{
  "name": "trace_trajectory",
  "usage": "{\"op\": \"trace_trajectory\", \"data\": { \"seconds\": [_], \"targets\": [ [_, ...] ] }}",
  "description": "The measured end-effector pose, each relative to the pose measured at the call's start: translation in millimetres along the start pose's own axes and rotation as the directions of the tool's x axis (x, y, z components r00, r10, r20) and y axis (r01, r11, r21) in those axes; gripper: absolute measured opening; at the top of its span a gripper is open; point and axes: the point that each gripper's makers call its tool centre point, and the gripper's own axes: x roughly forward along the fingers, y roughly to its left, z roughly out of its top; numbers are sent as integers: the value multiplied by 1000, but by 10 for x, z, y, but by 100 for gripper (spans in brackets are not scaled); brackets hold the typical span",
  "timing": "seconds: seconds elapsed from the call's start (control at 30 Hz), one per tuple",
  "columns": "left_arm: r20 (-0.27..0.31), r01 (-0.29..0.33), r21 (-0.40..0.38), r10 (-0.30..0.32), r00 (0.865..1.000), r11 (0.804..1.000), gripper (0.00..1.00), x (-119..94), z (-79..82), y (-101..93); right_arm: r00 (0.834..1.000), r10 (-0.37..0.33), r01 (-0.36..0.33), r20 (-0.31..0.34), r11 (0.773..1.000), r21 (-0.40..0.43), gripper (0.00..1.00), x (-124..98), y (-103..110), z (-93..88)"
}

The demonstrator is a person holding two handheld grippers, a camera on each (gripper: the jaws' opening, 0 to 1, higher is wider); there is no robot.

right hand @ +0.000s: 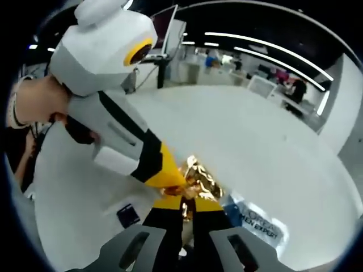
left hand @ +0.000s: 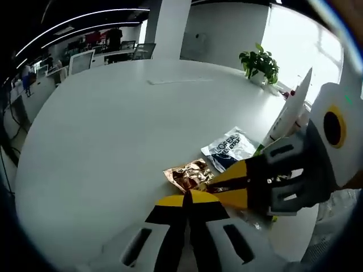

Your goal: Arrange the skincare products in the storage area until every visible bottle or jar stands upright without overlapping.

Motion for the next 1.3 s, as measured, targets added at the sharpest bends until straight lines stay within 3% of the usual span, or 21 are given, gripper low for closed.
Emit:
{"op": "trace_trajectory", "data": {
  "seconds": [0.2,0.8,1.3],
  "targets": [
    [-2,0,-3,0,1000,1000,0,13,3,4,1000,-3,3,14,1000,-8,0,39,-45,36],
    [-1,-16,143,17,1000,990,1,8,21,-12,999,52,-51,6,996,-79,0,68,-43,11],
    [12,-61,196,59,998,979,4,-49,11,177,997,73,-72,6,994,-81,0,62,-35,15]
  ]
}}
